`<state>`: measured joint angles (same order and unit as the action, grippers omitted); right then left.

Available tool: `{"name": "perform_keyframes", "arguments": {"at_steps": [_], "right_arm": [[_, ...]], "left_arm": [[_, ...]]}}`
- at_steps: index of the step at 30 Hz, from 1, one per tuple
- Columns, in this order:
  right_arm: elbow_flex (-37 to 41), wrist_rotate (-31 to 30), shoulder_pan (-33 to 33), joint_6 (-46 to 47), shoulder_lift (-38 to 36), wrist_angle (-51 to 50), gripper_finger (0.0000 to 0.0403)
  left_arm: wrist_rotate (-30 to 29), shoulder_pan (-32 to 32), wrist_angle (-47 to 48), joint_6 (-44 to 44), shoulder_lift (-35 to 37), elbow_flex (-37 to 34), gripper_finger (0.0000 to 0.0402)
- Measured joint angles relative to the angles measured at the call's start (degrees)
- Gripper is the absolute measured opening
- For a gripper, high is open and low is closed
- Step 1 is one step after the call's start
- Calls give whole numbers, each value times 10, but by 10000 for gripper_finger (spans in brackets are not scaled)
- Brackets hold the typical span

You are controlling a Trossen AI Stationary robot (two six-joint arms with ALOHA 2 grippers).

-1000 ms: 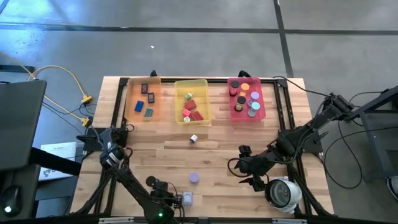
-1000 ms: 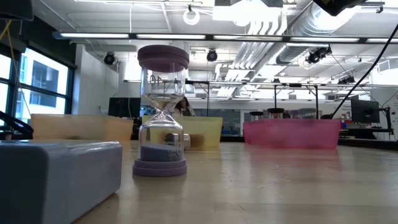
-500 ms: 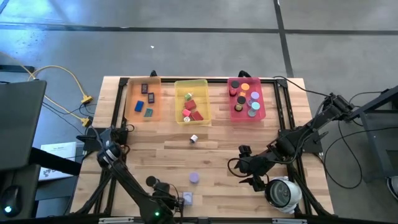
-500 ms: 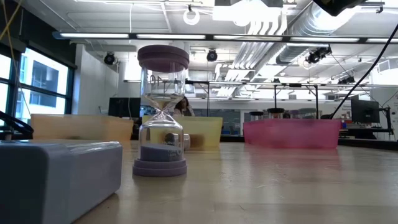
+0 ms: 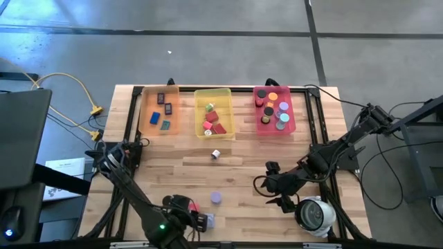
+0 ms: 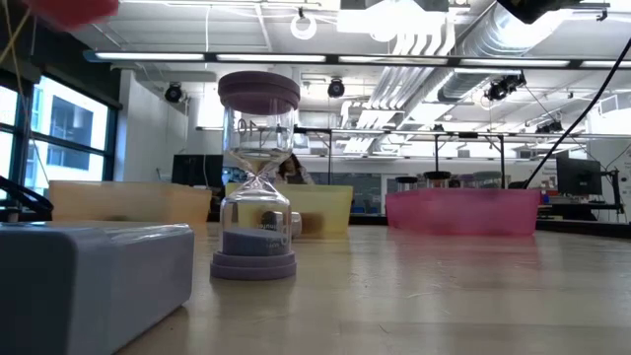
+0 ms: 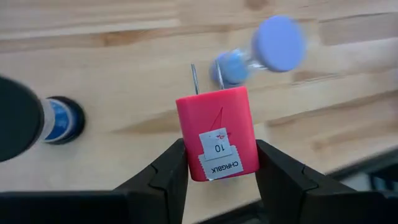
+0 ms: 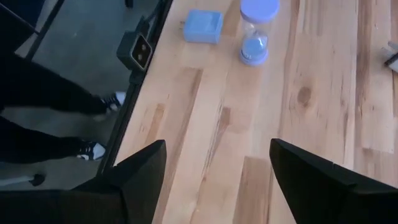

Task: Pick & Place Office items
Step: Put the pink charger adapter into the yellow bin

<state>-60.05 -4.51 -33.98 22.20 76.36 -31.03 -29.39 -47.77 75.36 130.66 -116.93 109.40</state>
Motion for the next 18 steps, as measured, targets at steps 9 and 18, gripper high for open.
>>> {"name": "perform_keyframes", "arguments": {"at_steps": [9, 18], "right_arm": [[0, -122, 3, -14, 0, 89, 277], [0, -209, 22, -15, -25, 226, 277]], "left_arm": [[-138, 4, -7, -124, 96, 0, 145], [-320, 38, -36, -432, 174, 0, 145]]}}
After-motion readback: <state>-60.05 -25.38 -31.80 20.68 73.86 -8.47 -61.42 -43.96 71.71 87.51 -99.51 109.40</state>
